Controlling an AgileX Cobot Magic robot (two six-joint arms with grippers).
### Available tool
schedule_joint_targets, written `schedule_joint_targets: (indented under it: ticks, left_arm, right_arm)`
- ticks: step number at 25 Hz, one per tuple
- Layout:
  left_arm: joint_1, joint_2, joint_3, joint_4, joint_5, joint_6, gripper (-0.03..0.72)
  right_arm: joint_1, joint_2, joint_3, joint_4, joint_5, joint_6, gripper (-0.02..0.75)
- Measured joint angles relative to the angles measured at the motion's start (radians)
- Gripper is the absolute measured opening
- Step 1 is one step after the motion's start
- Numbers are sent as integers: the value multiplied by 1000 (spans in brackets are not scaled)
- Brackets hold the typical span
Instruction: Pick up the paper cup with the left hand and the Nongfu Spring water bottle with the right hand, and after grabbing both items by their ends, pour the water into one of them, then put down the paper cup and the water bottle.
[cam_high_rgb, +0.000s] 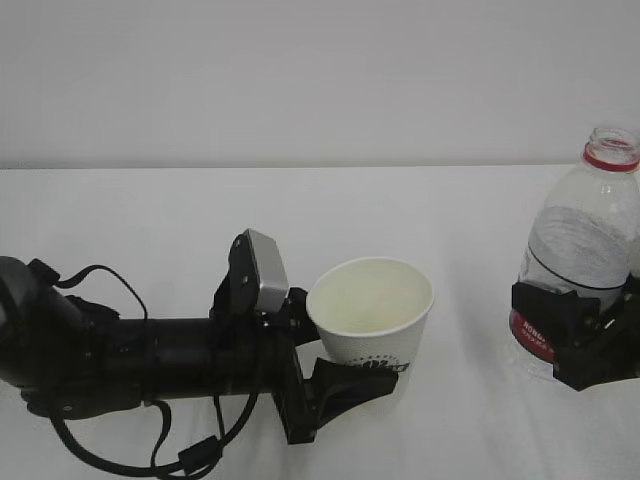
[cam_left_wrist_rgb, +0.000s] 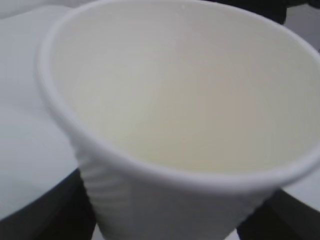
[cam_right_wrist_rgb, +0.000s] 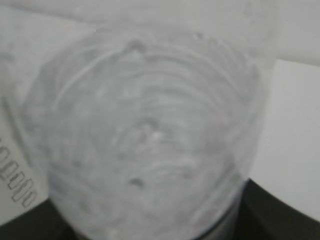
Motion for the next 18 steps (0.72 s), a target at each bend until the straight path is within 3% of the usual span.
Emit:
schedule_joint_targets:
  ticks: [10,18]
  left_arm:
    - [-46,0,-93,0,13,-27,558]
    - [-78,0,-95,0,16,-31,554]
  right_arm:
    - [0,-35,0,0,75,3,449]
    - [0,-255,2,83,264,5,449]
